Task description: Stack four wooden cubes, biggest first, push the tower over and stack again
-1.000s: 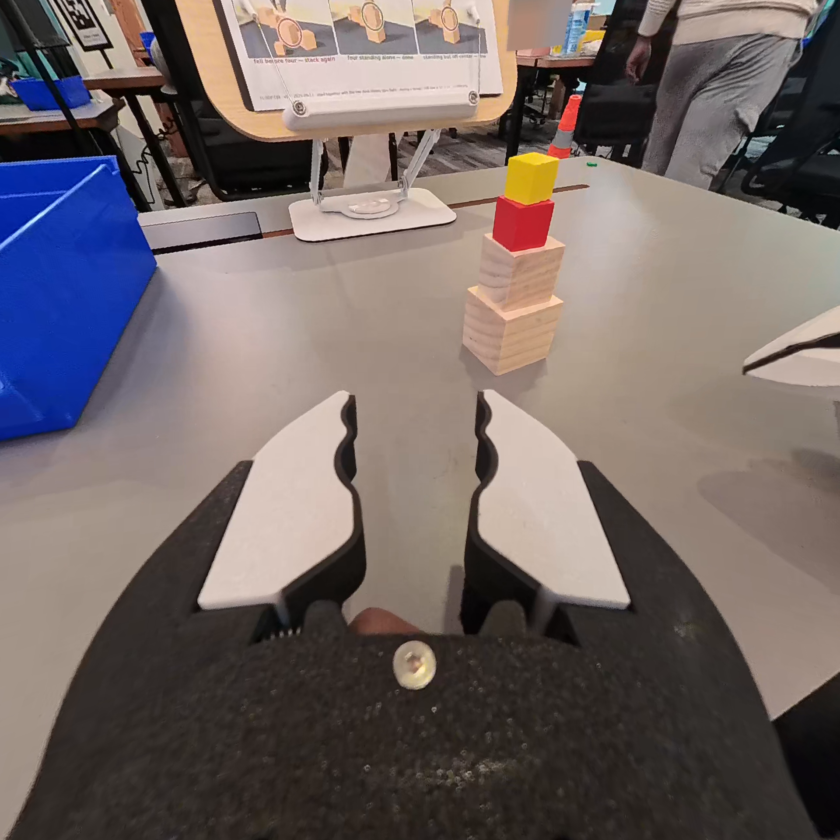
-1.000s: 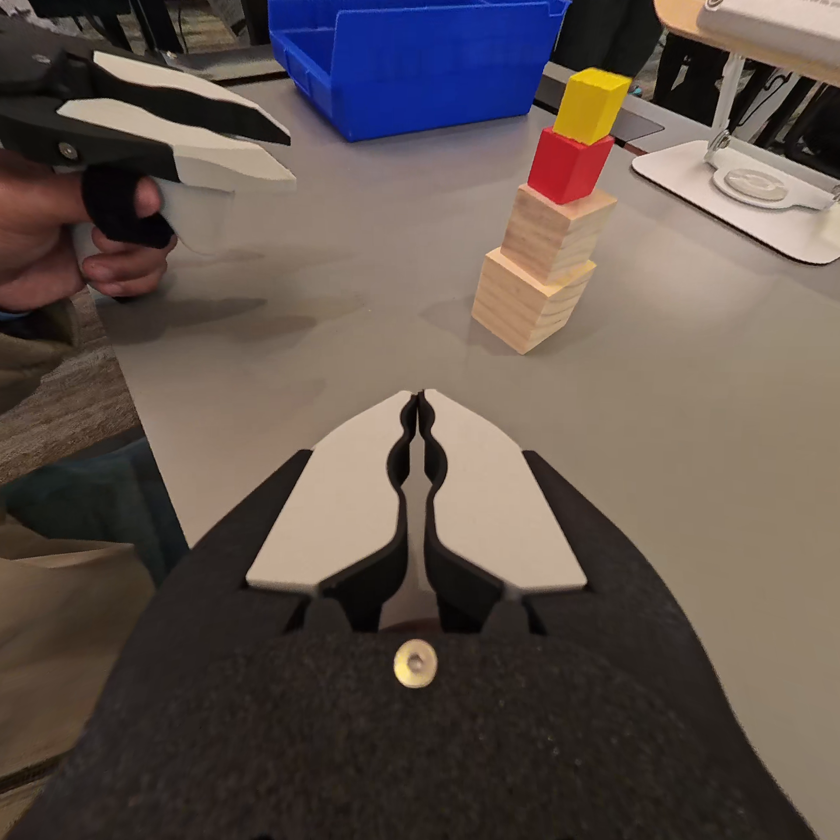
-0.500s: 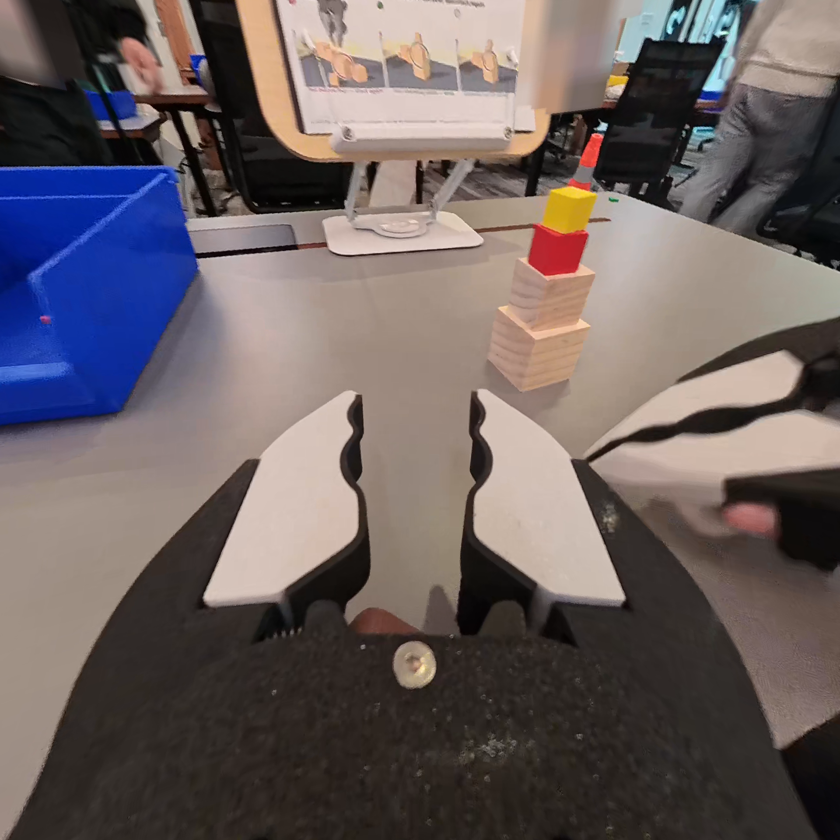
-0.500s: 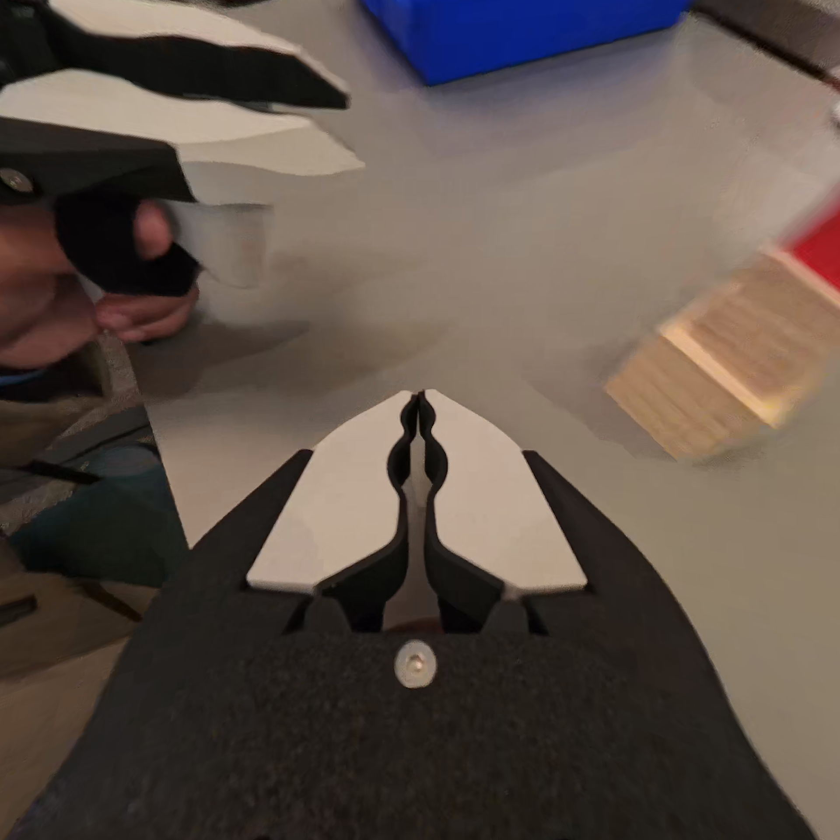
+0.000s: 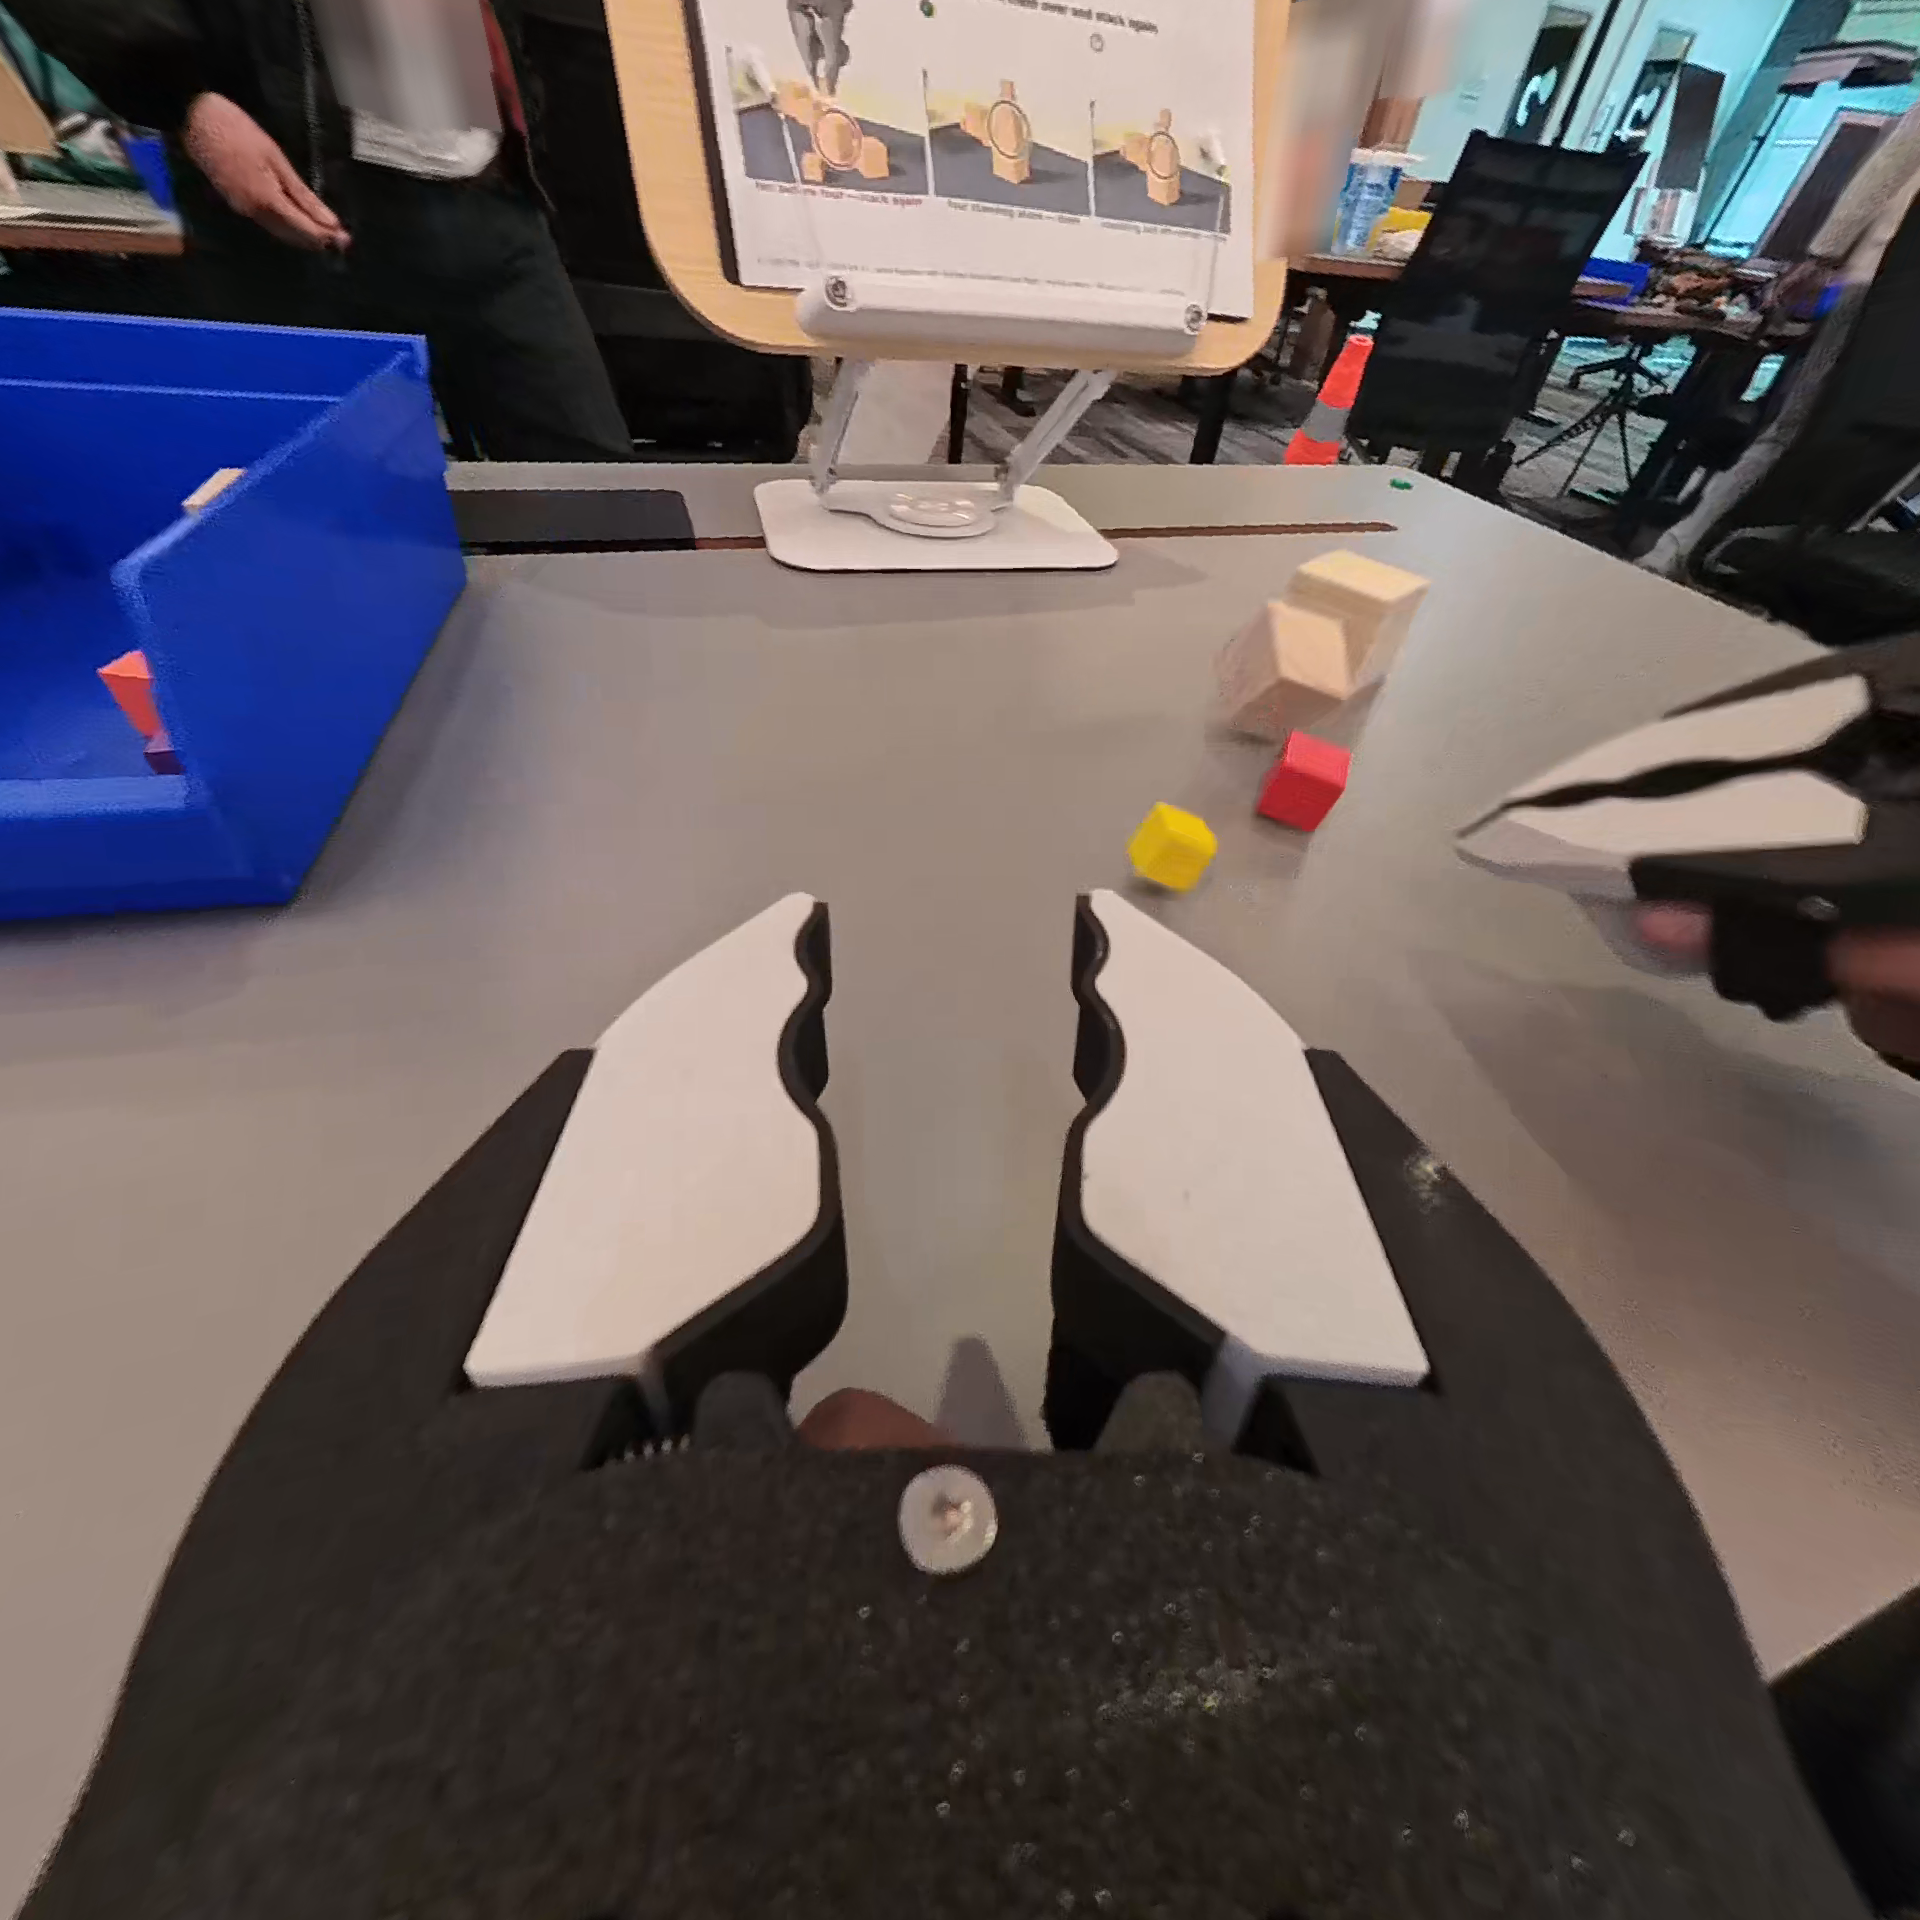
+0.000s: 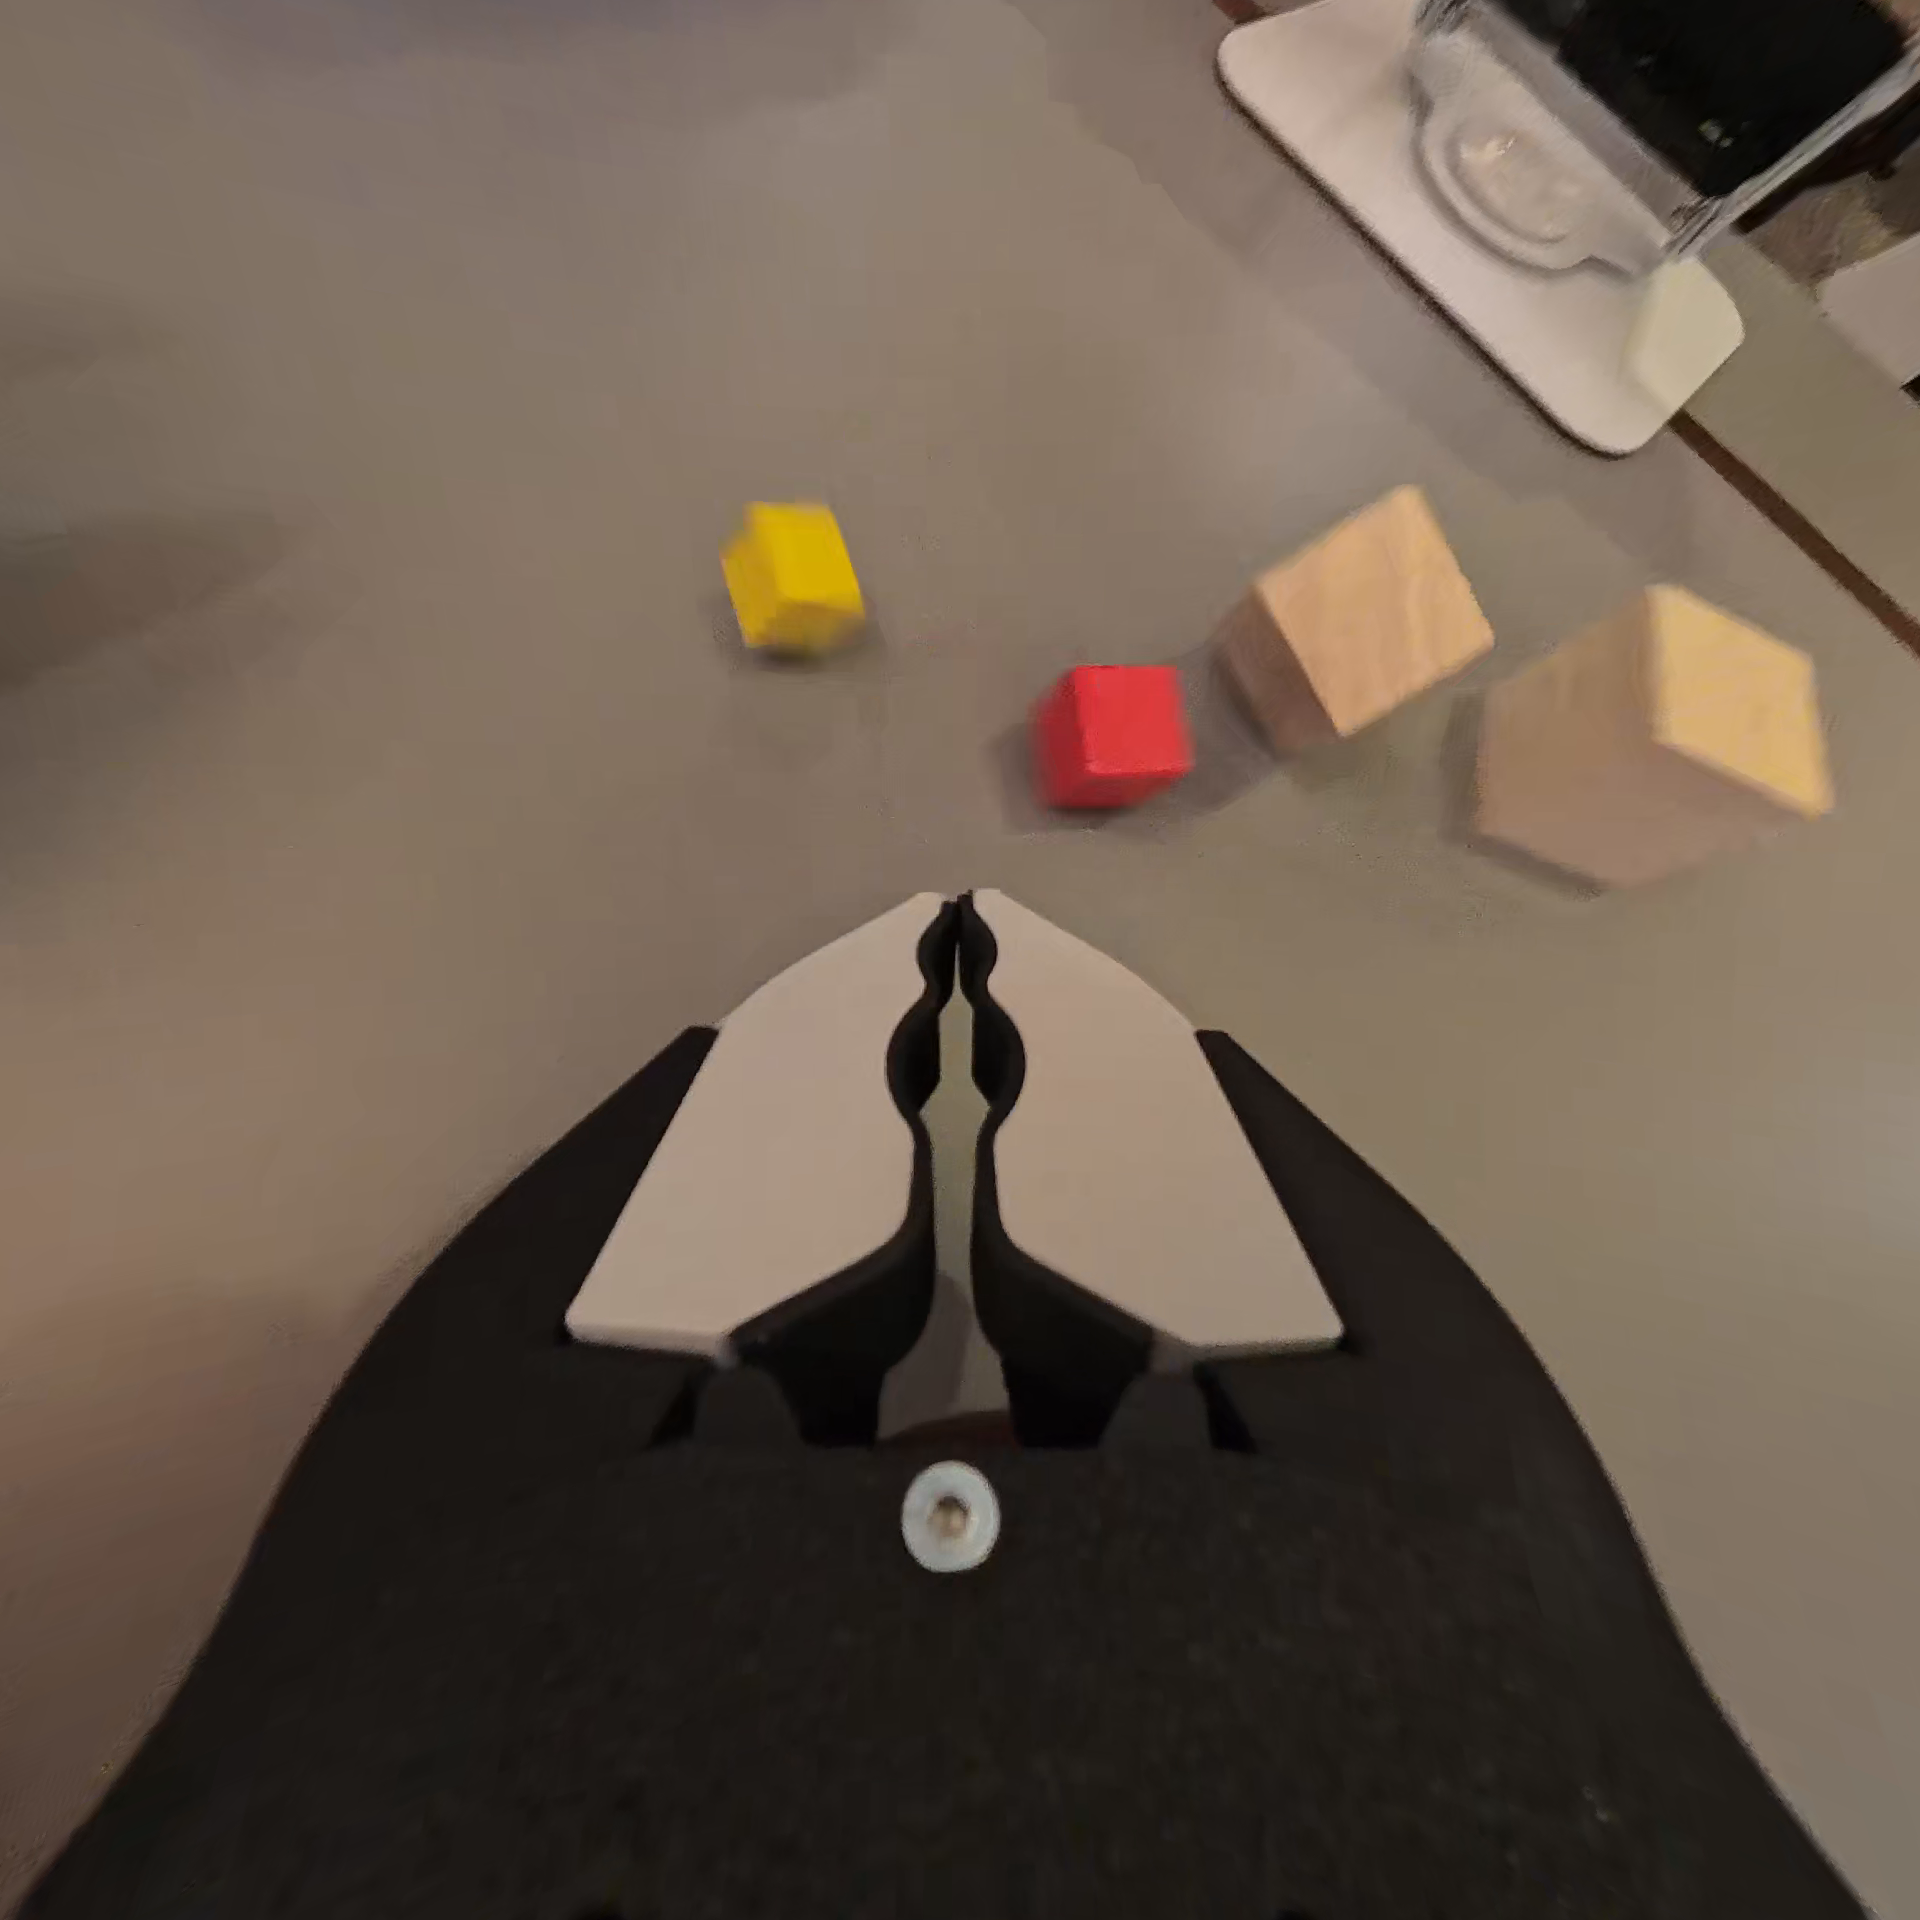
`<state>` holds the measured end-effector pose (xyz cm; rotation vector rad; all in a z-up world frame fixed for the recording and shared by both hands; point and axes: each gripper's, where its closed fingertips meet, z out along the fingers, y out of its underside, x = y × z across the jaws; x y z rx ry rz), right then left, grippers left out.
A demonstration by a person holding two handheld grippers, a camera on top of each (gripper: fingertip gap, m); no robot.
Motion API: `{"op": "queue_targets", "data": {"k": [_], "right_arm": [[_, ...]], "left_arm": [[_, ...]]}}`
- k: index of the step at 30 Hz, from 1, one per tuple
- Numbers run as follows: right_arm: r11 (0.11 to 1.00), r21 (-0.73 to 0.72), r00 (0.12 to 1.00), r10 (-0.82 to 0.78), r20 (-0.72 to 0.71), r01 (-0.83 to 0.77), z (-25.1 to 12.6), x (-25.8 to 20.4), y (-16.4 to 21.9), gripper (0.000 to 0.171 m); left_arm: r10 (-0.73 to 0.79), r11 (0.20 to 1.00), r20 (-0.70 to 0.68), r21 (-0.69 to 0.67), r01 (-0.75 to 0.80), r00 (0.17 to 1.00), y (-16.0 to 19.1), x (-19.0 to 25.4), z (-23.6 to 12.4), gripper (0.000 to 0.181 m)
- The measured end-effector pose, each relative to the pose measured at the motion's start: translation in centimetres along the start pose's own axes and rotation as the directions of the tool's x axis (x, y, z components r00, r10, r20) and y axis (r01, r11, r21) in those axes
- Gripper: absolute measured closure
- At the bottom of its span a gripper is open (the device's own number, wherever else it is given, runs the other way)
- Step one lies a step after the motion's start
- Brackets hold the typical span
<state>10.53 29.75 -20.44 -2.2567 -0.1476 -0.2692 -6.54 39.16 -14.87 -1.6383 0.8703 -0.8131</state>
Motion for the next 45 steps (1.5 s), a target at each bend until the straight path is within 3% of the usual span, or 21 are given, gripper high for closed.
{"op": "queue_targets", "data": {"k": [6, 12, 15, 24, 45], "right_arm": [[0.981, 0.122, 0.981, 0.130, 0.144, -0.148, -4.3, -1.7, 2.1, 0.171], [0.923, 0.300, 0.969, 0.216, 0.118, -0.243, -7.1, 1.0, 2.0, 0.125], [0.906, 0.347, 0.969, 0.246, 0.035, -0.243, -8.1, 2.2, 2.2, 0.114], [0.883, 0.365, 0.950, 0.312, 0.010, -0.294, -9.0, 3.3, 3.5, 0.114], [0.906, 0.323, 0.957, 0.290, 0.001, -0.275, -8.6, 2.9, 3.8, 0.117]], "left_arm": [[0.113, 0.993, 0.026, -0.033, -0.112, 0.993, 0.6, 1.2, 0.5, 0.134], [0.140, 0.990, 0.063, -0.011, -0.140, 0.988, 0.3, 1.1, 0.3, 0.132], [0.141, 0.990, 0.077, 0.010, -0.142, 0.987, 0.0, 1.0, 0.0, 0.132], [0.129, 0.992, 0.110, -0.008, -0.129, 0.986, 0.2, 1.4, -0.3, 0.132], [0.114, 0.992, 0.049, -0.055, -0.112, 0.992, 0.9, 2.9, 0.3, 0.132]]}}
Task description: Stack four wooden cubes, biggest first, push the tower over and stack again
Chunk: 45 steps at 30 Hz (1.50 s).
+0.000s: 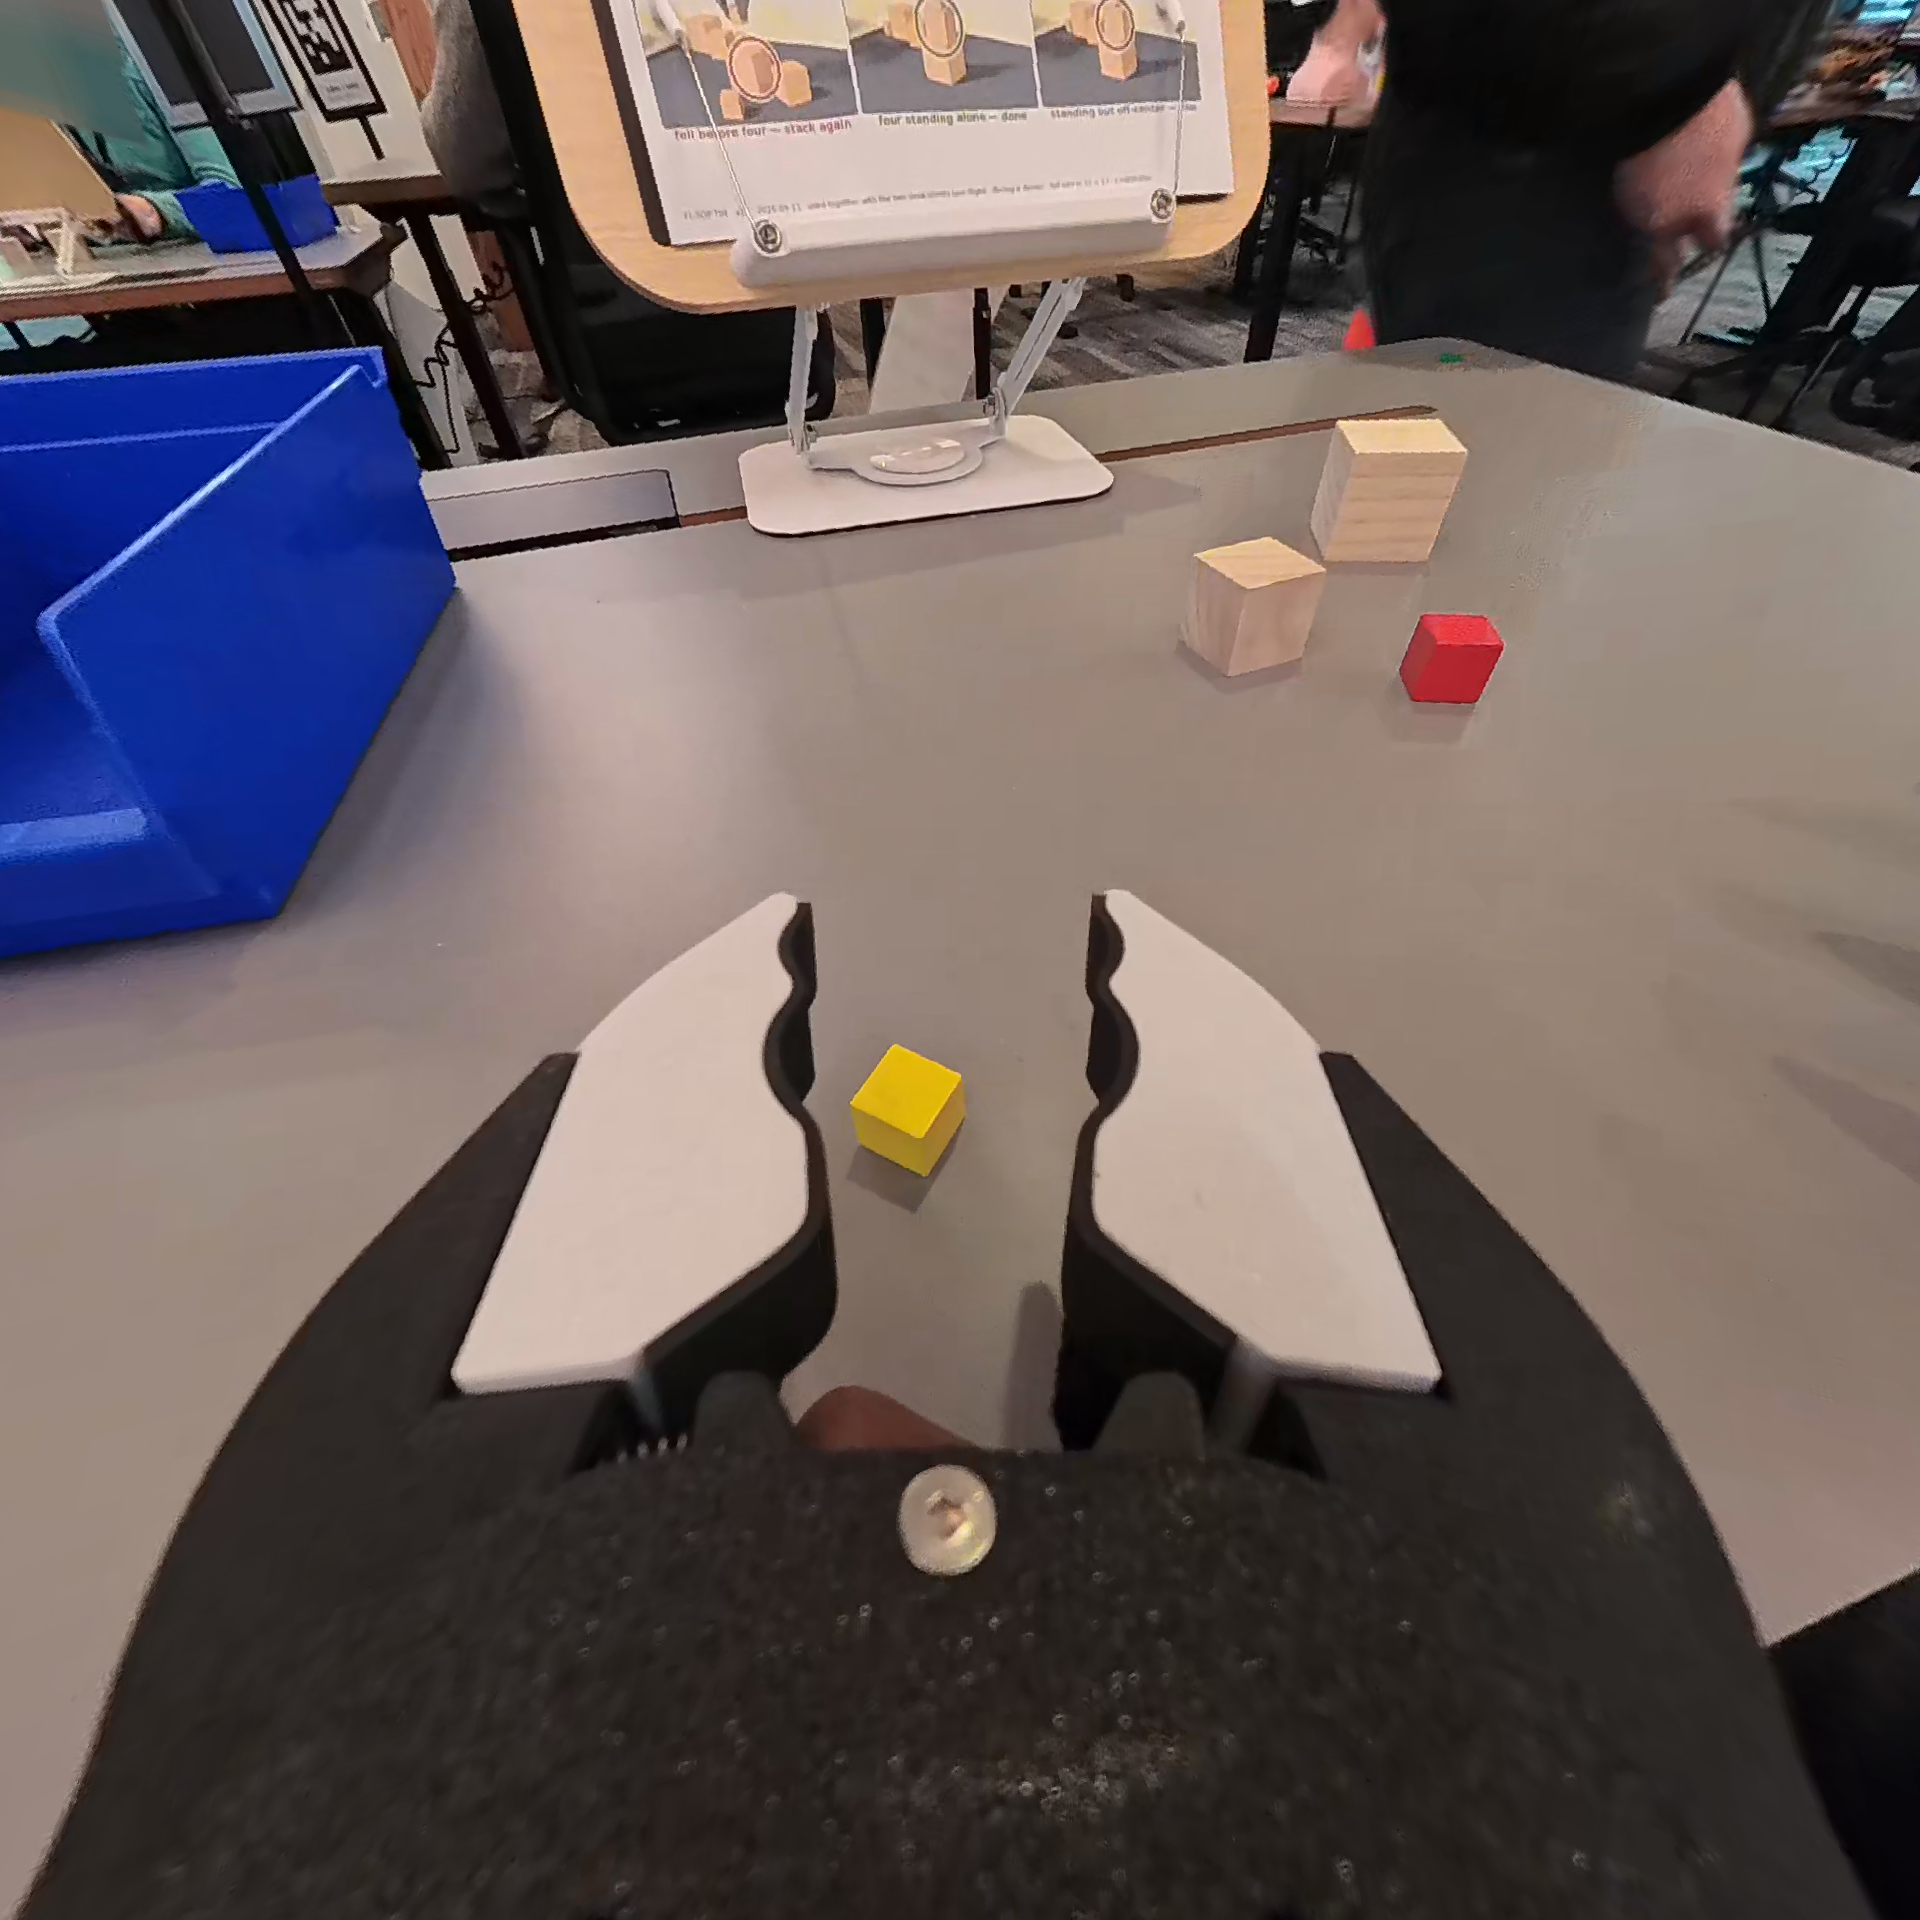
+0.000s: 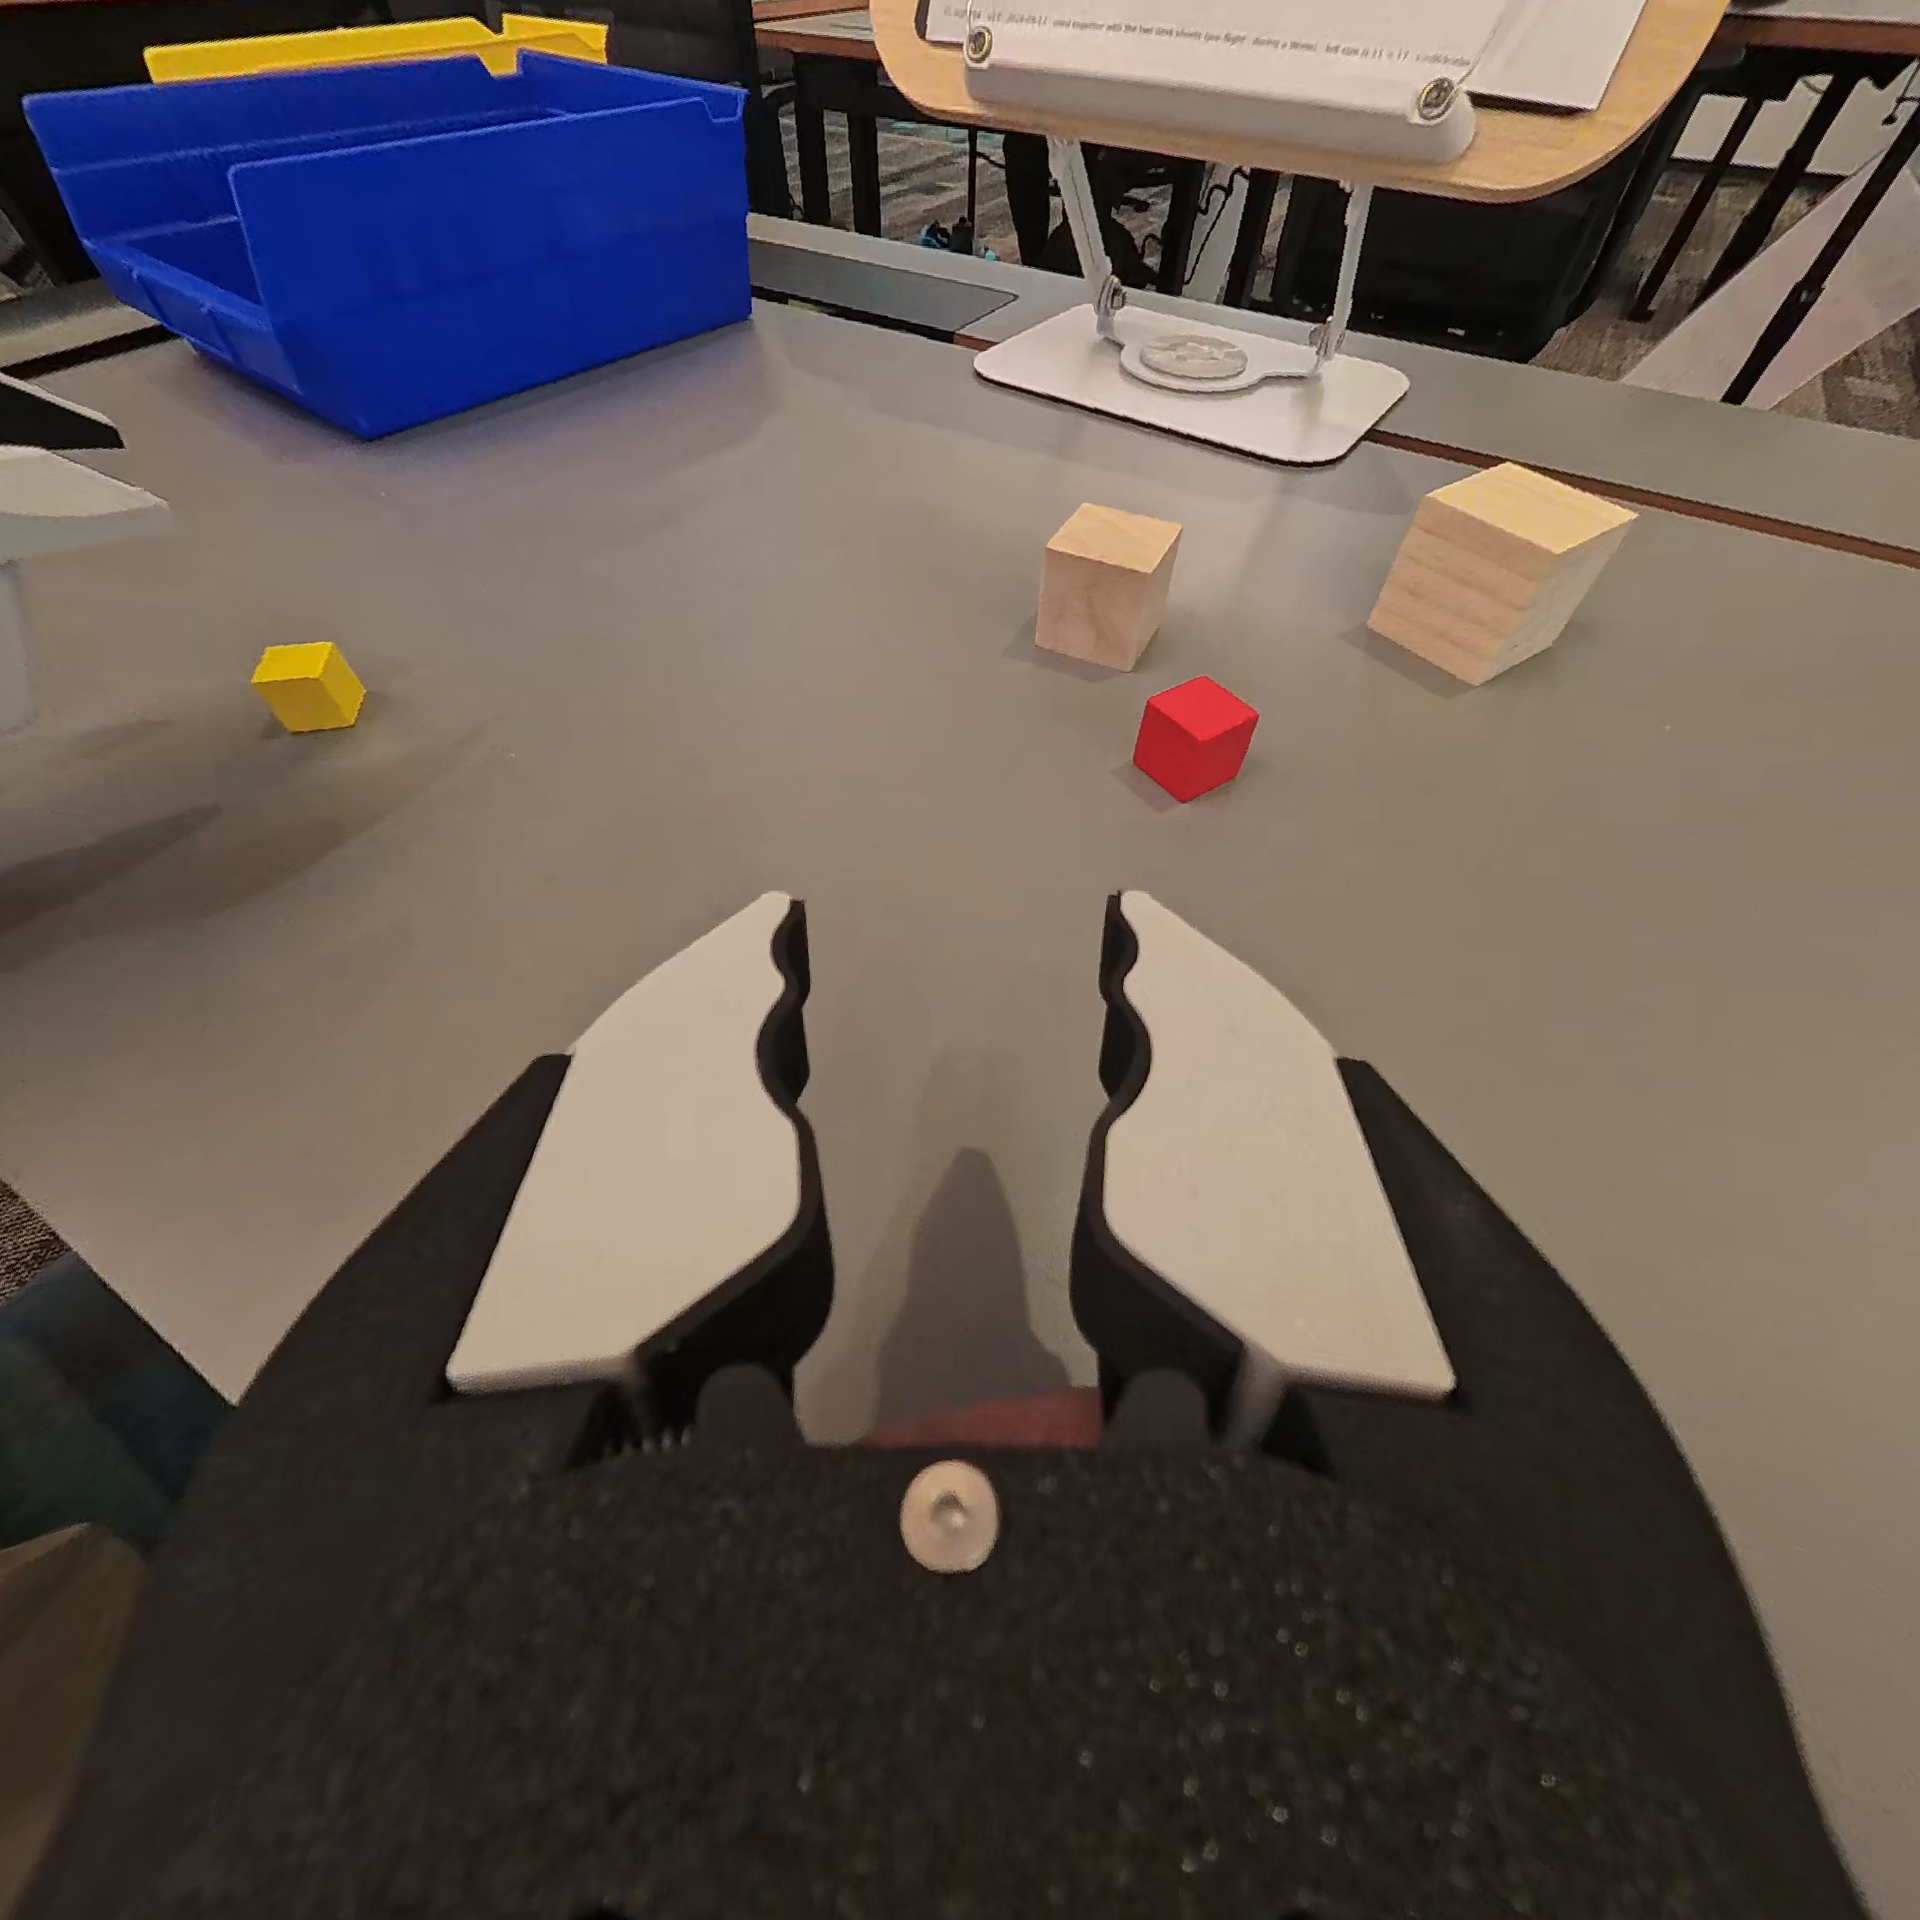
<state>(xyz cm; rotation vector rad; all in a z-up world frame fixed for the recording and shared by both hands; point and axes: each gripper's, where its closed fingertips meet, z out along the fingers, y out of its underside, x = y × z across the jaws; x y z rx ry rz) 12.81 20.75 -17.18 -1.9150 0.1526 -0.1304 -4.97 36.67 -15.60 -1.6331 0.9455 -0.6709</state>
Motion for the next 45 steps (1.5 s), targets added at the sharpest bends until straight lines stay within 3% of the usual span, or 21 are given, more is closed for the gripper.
{"op": "queue_targets", "data": {"k": [3, 5, 8, 11, 13, 15, 19, 23, 26, 29, 33, 36, 38, 41, 45], "right_arm": [[1.000, -0.003, 1.000, -0.016, 0.020, 0.016, 0.3, 0.0, -0.2, 0.117], [0.994, -0.029, 0.994, -0.109, 0.010, 0.109, 1.1, 1.9, -1.3, 0.119], [0.936, -0.140, 0.947, -0.319, 0.045, 0.322, 4.1, 7.6, -5.1, 0.115], [0.843, -0.267, 0.884, -0.447, 0.133, 0.467, 9.8, 14.5, -8.8, 0.111], [0.761, -0.405, 0.861, -0.423, 0.283, 0.507, 14.0, 17.5, -8.2, 0.103], [0.623, -0.542, 0.825, -0.395, 0.404, 0.564, 16.9, 19.6, -6.4, 0.096], [0.410, -0.641, 0.761, -0.361, 0.539, 0.648, 19.1, 20.6, -3.8, 0.091], [0.336, -0.684, 0.761, -0.333, 0.557, 0.648, 20.0, 20.2, -1.6, 0.095], [0.356, -0.680, 0.765, -0.373, 0.525, 0.641, 21.1, 20.4, -0.9, 0.107], [0.352, -0.669, 0.752, -0.399, 0.526, 0.655, 20.7, 20.4, -1.4, 0.107], [0.414, -0.559, 0.695, -0.469, 0.546, 0.719, 19.1, 16.3, -7.1, 0.107], [0.449, -0.421, 0.614, -0.522, 0.592, 0.788, 17.7, 9.5, -11.9, 0.107], [0.430, -0.345, 0.545, -0.545, 0.638, 0.834, 17.2, 4.8, -13.2, 0.107], [0.403, -0.302, 0.490, -0.534, 0.689, 0.864, 17.9, -0.3, -12.2, 0.107], [0.330, -0.309, 0.444, -0.505, 0.740, 0.892, 18.9, -3.2, -7.6, 0.107]], "left_arm": [[0.004, 1.000, 0.001, 0.000, -0.004, 1.000, 0.0, 0.0, 0.0, 0.132], [0.005, 1.000, 0.005, 0.005, -0.005, 1.000, -0.1, -0.1, 0.0, 0.132], [-0.002, 1.000, -0.010, 0.007, 0.002, 1.000, -0.1, -0.1, -0.1, 0.132], [0.004, 1.000, -0.017, 0.013, -0.004, 1.000, -0.2, -0.1, -0.1, 0.132], [0.011, 1.000, -0.027, 0.006, -0.011, 1.000, -0.1, 0.1, 0.0, 0.132], [0.020, 1.000, -0.039, 0.005, -0.019, 0.999, -0.1, 0.4, 0.1, 0.132], [0.057, 0.998, -0.042, 0.009, -0.057, 0.997, -0.1, 0.6, -0.1, 0.132], [0.073, 0.997, -0.045, 0.021, -0.072, 0.996, -0.3, 0.6, -0.4, 0.132], [0.066, 0.998, -0.062, 0.027, -0.064, 0.996, -0.4, 0.7, -0.5, 0.132], [0.065, 0.998, -0.067, 0.025, -0.064, 0.996, -0.4, 0.6, -0.5, 0.133], [0.059, 0.997, -0.065, 0.043, -0.057, 0.996, -0.9, 0.4, -0.9, 0.134], [0.035, 0.998, -0.060, 0.054, -0.032, 0.998, -1.3, -0.2, -1.1, 0.134], [0.023, 0.999, -0.053, 0.049, -0.020, 0.998, -1.3, -0.7, -1.1, 0.135], [0.020, 0.999, -0.037, 0.047, -0.018, 0.999, -1.2, -1.1, -1.2, 0.135], [0.032, 0.999, -0.021, 0.026, -0.032, 0.999, -0.8, -1.5, -1.1, 0.134]]}}
